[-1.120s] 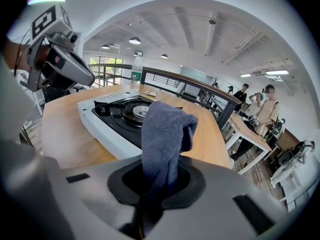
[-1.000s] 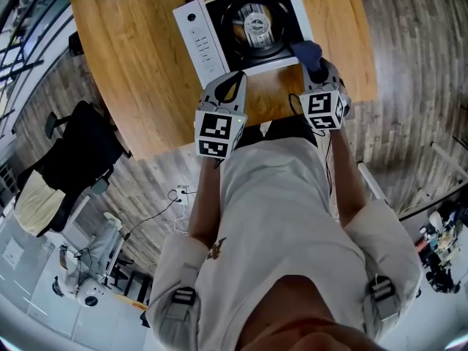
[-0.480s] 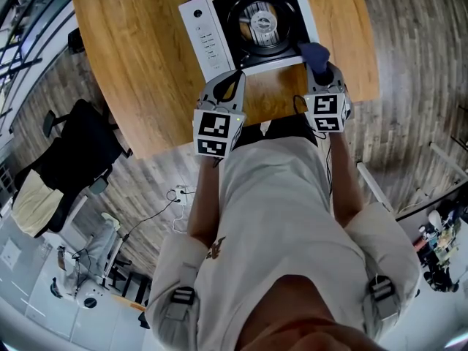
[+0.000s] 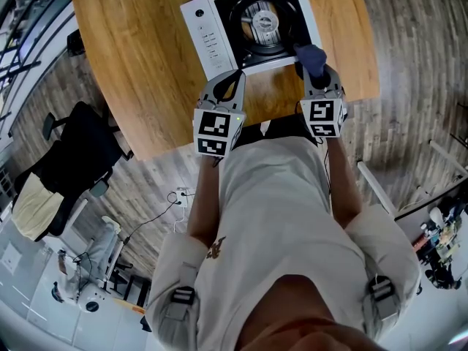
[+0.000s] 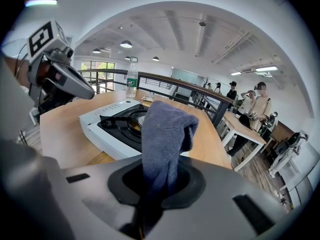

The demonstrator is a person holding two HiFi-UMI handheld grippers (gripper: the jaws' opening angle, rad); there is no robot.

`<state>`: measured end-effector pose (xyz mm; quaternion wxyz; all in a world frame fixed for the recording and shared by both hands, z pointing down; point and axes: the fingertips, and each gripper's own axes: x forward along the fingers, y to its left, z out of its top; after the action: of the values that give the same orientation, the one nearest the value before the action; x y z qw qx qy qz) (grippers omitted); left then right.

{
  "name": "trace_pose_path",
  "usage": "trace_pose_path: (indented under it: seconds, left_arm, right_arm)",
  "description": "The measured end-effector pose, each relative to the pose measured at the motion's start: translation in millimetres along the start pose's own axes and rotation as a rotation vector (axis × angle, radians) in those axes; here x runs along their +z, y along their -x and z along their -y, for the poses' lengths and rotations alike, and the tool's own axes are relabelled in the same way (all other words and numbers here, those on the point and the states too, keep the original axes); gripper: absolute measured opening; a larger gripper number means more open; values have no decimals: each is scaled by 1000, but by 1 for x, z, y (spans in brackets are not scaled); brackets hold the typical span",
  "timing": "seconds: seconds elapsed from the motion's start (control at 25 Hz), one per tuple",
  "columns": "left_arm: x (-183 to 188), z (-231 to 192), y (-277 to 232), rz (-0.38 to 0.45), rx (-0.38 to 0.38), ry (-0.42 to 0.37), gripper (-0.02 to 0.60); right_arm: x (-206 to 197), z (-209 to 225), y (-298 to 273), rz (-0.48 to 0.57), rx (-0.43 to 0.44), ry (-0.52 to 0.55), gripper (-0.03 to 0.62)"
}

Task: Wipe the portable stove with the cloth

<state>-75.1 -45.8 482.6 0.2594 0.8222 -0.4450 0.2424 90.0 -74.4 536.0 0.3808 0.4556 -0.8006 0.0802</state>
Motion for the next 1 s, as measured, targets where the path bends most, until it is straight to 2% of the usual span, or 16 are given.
trace_pose_path:
  seconds: [1.0]
  left_arm:
    - [-24, -24, 36, 22, 45, 44, 20]
  right_arm:
    - [32, -109, -24, 35, 201, 114, 52]
